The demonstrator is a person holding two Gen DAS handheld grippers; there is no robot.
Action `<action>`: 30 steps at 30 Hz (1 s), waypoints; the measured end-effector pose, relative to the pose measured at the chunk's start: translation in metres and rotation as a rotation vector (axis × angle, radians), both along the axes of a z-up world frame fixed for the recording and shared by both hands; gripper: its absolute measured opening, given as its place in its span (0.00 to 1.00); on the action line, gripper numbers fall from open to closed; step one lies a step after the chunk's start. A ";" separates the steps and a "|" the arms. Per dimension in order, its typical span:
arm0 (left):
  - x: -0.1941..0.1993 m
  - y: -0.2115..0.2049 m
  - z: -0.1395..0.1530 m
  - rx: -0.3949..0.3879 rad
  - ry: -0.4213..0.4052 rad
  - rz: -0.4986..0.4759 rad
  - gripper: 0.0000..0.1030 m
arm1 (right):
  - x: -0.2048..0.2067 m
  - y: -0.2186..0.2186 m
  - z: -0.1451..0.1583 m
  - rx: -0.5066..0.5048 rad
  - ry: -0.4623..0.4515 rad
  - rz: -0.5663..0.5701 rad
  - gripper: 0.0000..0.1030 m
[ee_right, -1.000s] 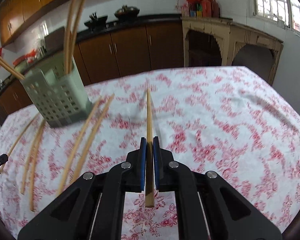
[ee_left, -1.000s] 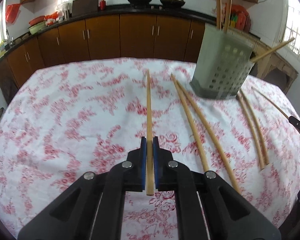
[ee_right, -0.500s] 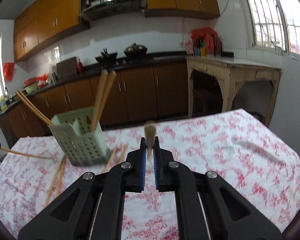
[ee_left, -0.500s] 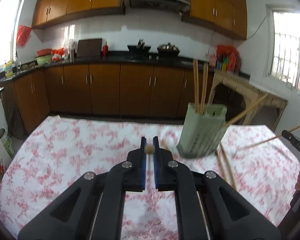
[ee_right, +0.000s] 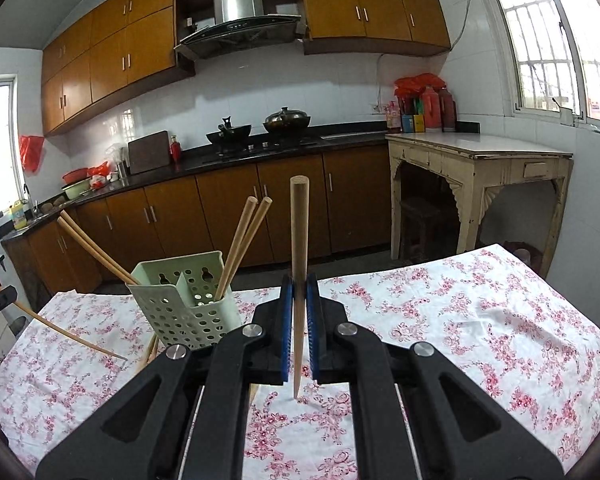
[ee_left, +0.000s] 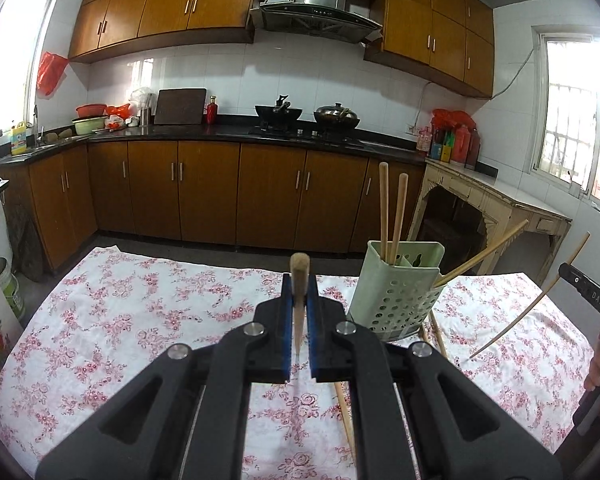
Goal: Organize utensils
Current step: 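Lift both held chopsticks upright over the green holder, then lower both held chopsticks into the green holder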
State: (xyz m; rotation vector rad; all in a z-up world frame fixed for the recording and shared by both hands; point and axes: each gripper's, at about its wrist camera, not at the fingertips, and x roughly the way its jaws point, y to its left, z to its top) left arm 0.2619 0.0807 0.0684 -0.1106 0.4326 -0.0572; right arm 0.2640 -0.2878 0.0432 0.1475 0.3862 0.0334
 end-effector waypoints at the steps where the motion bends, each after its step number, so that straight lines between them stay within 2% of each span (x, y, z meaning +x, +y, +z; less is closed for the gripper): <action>1: 0.000 0.000 0.001 -0.002 -0.002 -0.001 0.07 | 0.000 0.001 0.002 0.000 -0.002 0.002 0.07; 6: -0.004 -0.003 0.020 0.001 -0.027 -0.018 0.07 | -0.004 0.000 0.028 0.024 -0.012 0.037 0.07; 10: -0.007 -0.012 0.047 -0.027 -0.048 -0.067 0.07 | -0.007 0.003 0.054 0.066 -0.020 0.090 0.07; 14: -0.008 -0.026 0.074 -0.059 -0.091 -0.117 0.07 | -0.008 0.013 0.081 0.083 -0.063 0.140 0.07; 19: -0.002 -0.055 0.109 -0.061 -0.169 -0.149 0.07 | 0.002 0.035 0.106 0.042 -0.139 0.156 0.07; 24: 0.016 -0.083 0.135 -0.044 -0.247 -0.135 0.07 | 0.026 0.049 0.115 0.025 -0.191 0.151 0.07; 30: 0.052 -0.101 0.136 -0.025 -0.292 -0.077 0.07 | 0.055 0.060 0.105 0.025 -0.227 0.149 0.07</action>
